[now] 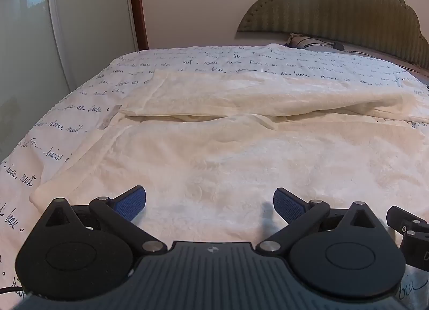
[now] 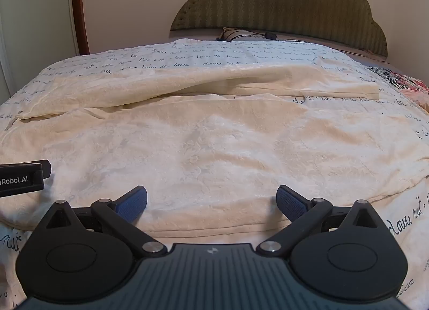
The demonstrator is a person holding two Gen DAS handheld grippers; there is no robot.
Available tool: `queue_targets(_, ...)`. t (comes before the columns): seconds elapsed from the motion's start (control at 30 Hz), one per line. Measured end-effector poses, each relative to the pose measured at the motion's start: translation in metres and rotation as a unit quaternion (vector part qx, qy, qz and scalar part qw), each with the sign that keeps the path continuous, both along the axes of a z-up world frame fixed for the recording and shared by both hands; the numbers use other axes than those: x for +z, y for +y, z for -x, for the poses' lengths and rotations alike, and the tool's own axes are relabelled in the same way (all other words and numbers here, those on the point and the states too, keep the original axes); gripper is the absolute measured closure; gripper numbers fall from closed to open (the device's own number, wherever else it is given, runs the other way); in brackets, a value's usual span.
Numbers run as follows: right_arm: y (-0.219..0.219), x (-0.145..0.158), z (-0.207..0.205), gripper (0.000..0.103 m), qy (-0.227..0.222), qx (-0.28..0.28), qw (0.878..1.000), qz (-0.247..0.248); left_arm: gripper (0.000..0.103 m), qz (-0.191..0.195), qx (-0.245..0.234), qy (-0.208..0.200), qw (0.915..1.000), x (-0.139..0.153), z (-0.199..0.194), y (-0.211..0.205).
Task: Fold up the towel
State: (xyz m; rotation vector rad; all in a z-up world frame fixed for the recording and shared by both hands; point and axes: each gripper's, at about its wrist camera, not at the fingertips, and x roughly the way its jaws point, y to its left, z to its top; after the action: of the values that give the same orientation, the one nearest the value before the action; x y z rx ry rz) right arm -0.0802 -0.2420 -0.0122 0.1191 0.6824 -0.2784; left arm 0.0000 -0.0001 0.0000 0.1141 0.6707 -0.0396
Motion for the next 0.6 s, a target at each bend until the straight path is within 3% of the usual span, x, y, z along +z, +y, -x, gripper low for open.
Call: queue_targets(0.6,0.0003,-0.0008,0.0000,0.000,0.000,-0.001,1.000,-0.001,0.000,-0.004,0.002,-0.001,1.0000,0.0003,-0.0001,-0.0007)
